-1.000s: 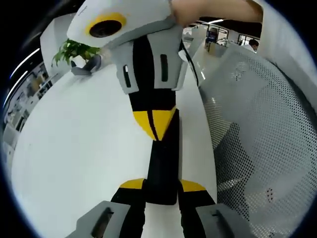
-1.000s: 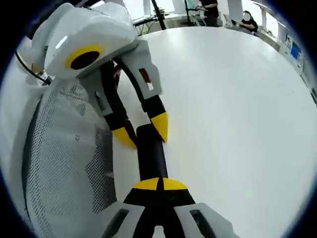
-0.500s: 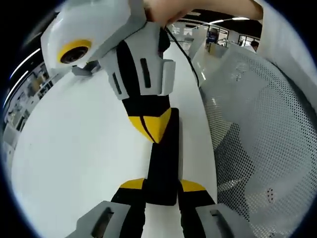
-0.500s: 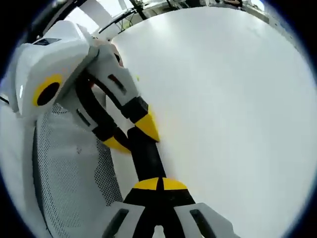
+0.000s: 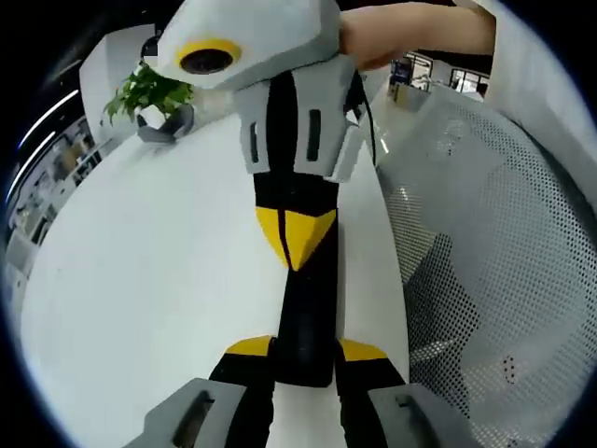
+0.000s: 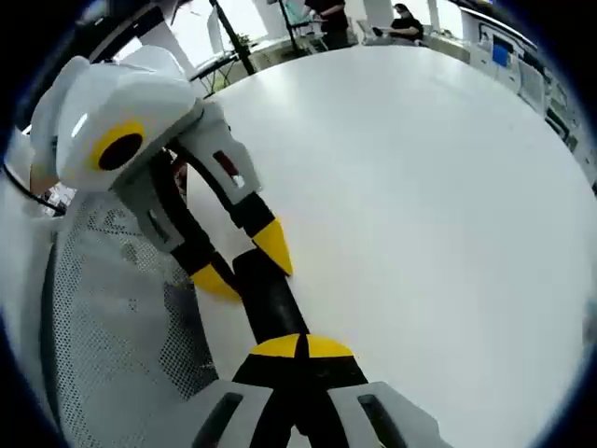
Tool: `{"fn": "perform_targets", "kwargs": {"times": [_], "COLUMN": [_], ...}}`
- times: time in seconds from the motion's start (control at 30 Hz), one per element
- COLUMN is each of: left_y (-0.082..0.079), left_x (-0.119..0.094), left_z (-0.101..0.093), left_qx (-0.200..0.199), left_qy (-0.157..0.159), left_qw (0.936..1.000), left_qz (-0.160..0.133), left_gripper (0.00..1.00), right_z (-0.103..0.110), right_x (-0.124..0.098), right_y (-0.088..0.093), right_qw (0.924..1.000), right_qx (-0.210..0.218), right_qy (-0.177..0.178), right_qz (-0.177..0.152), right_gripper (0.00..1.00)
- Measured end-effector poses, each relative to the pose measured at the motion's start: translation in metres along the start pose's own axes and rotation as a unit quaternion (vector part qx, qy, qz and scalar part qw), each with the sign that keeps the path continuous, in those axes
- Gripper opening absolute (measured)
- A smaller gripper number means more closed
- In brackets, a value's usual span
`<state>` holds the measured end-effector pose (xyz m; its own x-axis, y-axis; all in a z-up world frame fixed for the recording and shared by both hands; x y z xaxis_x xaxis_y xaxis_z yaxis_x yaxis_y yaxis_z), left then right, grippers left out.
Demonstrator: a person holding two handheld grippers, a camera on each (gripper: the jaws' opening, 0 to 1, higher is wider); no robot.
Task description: Press the specified remote control buttons in sequence, fully releasing each button before pressing the next.
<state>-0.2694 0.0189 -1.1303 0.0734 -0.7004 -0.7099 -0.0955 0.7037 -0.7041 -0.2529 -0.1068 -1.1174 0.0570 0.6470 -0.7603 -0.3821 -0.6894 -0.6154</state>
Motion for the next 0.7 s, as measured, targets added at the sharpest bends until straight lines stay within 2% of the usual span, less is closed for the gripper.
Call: {"fn": "perform_targets", "kwargs": {"times": [0.13, 0.3, 0.33, 0.37, 0.53, 0.6, 0.63, 0.7], "left_y": [0.0, 0.001, 0.0, 0.0, 0.0, 0.0, 0.0, -0.001], "left_x": [0.0, -0.001, -0.001, -0.001, -0.001, -0.001, -0.001, -0.001], "left_z": [0.0, 0.0, 0.0, 0.0, 0.0, 0.0, 0.0, 0.0], "left_qx": [-0.001, -0.001, -0.001, -0.001, 0.0, 0.0, 0.001, 0.001], "left_qy": [-0.001, 0.0, 0.0, 0.0, 0.003, 0.003, 0.003, 0.003], "left_qw": [1.0, 1.0, 1.0, 1.0, 1.0, 1.0, 1.0, 1.0], "left_qz": [-0.001, -0.004, -0.004, -0.003, -0.002, -0.002, -0.002, -0.001], "left_gripper": [0.25, 0.25, 0.25, 0.25, 0.25, 0.25, 0.25, 0.25], "right_z": [0.011, 0.015, 0.013, 0.015, 0.023, 0.024, 0.025, 0.027], "right_x": [-0.003, 0.004, 0.004, 0.004, 0.009, 0.01, 0.01, 0.011], "right_y": [-0.002, -0.007, -0.008, -0.008, -0.012, -0.012, -0.012, -0.012], "right_qw": [0.9997, 0.9979, 0.9964, 0.9964, 0.9841, 0.9763, 0.9739, 0.974], "right_qx": [-0.021, -0.057, -0.079, -0.078, -0.166, -0.202, -0.212, -0.211], "right_qy": [-0.012, -0.026, -0.022, -0.022, -0.014, -0.006, 0.001, 0.006], "right_qz": [-0.006, 0.012, 0.022, 0.027, 0.061, 0.076, 0.08, 0.082], "right_gripper": [0.0, 0.0, 0.0, 0.0, 0.0, 0.0, 0.0, 0.0]}}
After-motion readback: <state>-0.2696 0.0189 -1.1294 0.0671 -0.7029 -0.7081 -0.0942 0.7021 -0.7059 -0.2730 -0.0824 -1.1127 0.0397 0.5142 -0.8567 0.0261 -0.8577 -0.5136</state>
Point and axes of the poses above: the point that each gripper's makers call its tool centre point, and the gripper's own axes: x roughly forward along the fingers, z roughly to its left, y roughly out of its underside, the point moved 8 cm from there along -x, roughly backward along the fingers, and after that the axes turned 8 degrees about -z, right-handed, at the moved point
